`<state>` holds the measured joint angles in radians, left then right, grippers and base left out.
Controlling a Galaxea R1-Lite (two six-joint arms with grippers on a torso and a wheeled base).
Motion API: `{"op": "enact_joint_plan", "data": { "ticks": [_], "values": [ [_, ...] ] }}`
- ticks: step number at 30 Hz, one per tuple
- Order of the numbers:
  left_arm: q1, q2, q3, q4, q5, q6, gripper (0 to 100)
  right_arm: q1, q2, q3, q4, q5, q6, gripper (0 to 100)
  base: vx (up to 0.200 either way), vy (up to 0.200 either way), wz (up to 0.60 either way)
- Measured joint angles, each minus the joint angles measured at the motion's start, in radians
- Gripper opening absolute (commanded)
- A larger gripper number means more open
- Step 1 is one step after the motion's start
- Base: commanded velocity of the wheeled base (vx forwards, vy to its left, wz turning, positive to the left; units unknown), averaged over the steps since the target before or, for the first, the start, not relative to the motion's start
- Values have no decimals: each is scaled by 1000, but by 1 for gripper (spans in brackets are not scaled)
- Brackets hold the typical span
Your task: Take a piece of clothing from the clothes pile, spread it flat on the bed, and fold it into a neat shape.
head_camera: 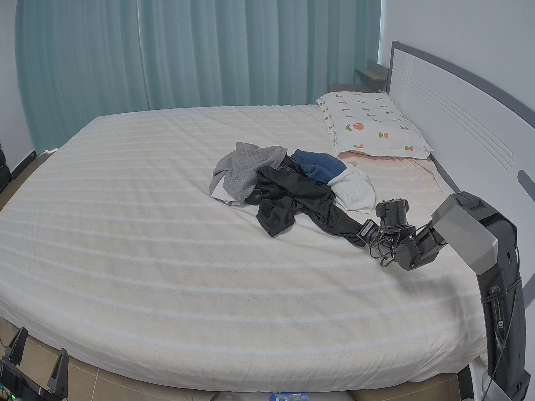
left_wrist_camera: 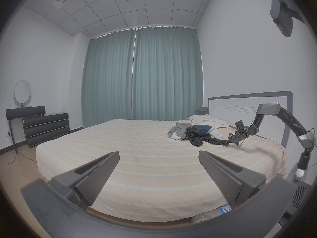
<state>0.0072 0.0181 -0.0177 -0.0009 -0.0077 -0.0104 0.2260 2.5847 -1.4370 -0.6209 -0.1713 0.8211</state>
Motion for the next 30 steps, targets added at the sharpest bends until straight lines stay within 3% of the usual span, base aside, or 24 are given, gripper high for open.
{"op": "enact_joint_plan", "data": {
  "ticks": [10,14,19,30],
  "values": [
    [0,0,0,0,0,0,100,33,-221,199,-40,132,56,0,0,0,0],
    [0,0,0,0,0,1,100,64,-357,318,-140,200,94,0,0,0,0],
    [0,0,0,-1,-5,4,100,107,-515,402,-219,236,109,0,0,0,0],
    [0,1,-14,-22,-17,21,100,154,-777,329,-240,281,31,0,0,0,0]
  ]
}}
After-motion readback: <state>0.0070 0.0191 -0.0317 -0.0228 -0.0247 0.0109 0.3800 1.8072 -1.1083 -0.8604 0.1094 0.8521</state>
